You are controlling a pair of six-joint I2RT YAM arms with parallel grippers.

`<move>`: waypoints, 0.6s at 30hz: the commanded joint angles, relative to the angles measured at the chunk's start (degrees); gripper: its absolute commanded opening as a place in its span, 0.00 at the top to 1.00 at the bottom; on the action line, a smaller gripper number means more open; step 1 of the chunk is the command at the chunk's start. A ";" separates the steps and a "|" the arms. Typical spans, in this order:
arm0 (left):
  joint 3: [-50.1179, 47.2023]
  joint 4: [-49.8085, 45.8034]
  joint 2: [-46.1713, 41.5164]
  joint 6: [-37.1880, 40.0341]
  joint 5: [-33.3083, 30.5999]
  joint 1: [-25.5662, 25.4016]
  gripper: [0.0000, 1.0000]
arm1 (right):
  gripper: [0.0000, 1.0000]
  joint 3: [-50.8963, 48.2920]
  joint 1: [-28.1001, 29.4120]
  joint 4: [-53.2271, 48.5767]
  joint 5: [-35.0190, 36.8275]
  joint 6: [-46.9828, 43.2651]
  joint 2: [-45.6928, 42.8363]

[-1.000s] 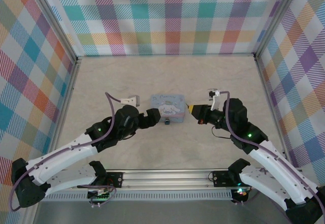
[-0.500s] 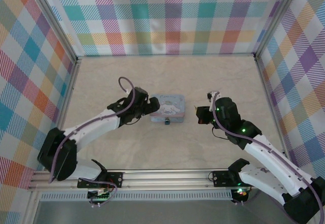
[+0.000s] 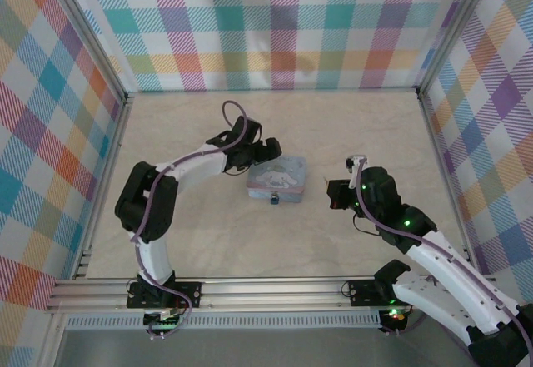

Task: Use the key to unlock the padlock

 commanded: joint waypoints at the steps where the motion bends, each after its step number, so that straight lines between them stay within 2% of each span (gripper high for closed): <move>1: 3.99 -0.99 2.40 2.52 6.16 0.35 0.05 | 1.00 -0.86 -0.27 -0.79 0.80 -0.87 0.87; 5: 5.87 -1.01 3.49 4.52 9.69 -0.48 0.06 | 1.00 0.06 -0.20 0.13 2.27 -2.21 4.44; 8: 4.62 -1.14 1.78 4.67 9.26 -0.75 0.05 | 1.00 1.84 -0.57 1.65 2.42 -3.12 7.91; 15: -6.69 2.42 -11.44 3.94 6.12 -0.74 0.01 | 1.00 8.44 -3.68 4.07 0.99 -5.34 18.78; 18: -14.99 5.60 -19.19 3.19 5.31 -0.96 0.00 | 1.00 11.43 -5.22 4.80 0.60 -6.01 23.52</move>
